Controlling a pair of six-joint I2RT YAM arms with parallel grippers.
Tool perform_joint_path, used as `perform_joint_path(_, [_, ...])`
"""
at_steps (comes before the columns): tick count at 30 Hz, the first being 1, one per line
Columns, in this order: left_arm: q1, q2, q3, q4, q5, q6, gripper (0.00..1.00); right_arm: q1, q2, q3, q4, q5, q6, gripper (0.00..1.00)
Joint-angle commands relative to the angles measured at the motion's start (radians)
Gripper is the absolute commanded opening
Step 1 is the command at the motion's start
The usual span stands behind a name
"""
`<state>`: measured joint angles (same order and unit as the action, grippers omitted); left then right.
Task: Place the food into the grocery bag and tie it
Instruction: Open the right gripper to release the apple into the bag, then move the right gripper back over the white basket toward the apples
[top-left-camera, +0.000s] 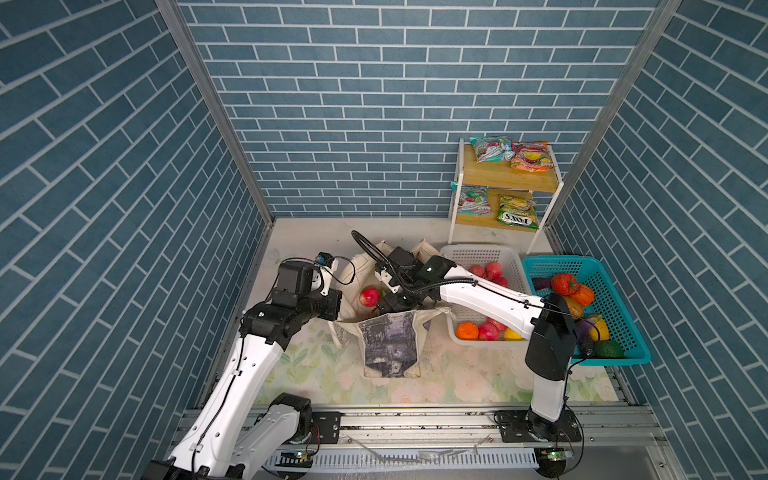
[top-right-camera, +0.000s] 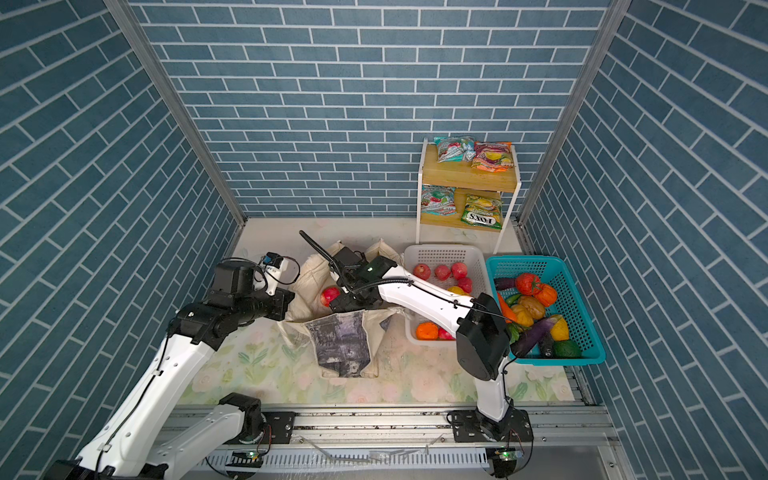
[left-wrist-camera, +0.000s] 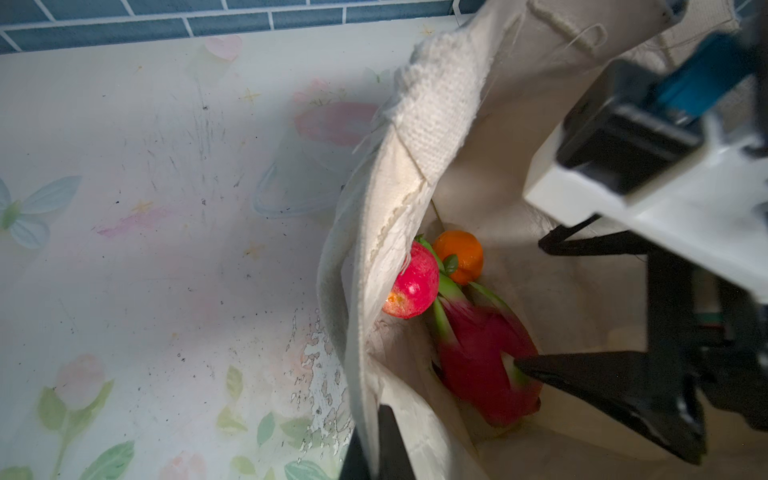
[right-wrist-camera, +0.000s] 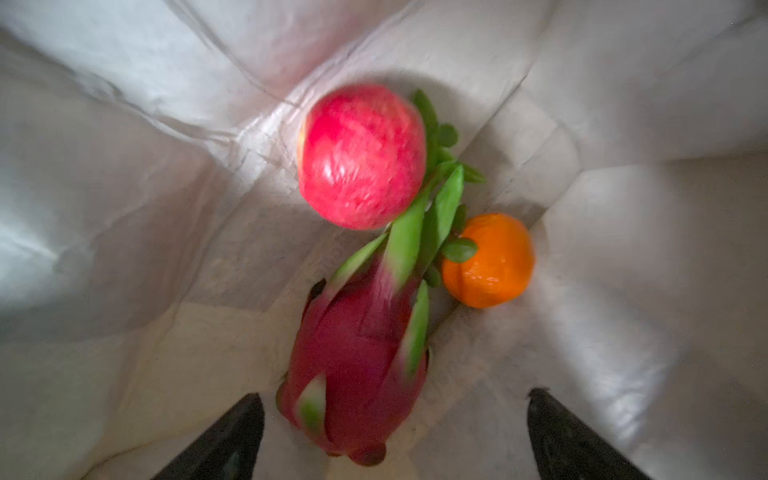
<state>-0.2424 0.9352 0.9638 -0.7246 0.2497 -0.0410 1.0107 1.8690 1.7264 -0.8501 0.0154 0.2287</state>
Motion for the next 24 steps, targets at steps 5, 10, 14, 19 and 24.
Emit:
perform_joint_path(5, [0.005,-0.012,-0.014,0.023,0.0,0.003,0.0,0.004,-0.319,0.031,0.114,0.284,-0.081,0.99])
perform_joint_path(10, [0.005,-0.01,-0.014,0.023,-0.002,0.003,0.0,-0.036,-0.482,-0.085,0.201,0.428,-0.097,0.99])
perform_joint_path(14, [0.005,-0.009,-0.014,0.024,-0.003,0.003,0.0,-0.115,-0.564,-0.193,0.192,0.487,-0.057,0.99])
perform_joint_path(19, [0.005,-0.008,-0.014,0.021,-0.004,0.003,0.0,-0.274,-0.635,-0.34,0.138,0.464,0.107,0.95])
perform_joint_path(24, [0.005,-0.006,-0.014,0.023,-0.003,0.003,0.0,-0.403,-0.653,-0.471,0.091,0.41,0.262,0.9])
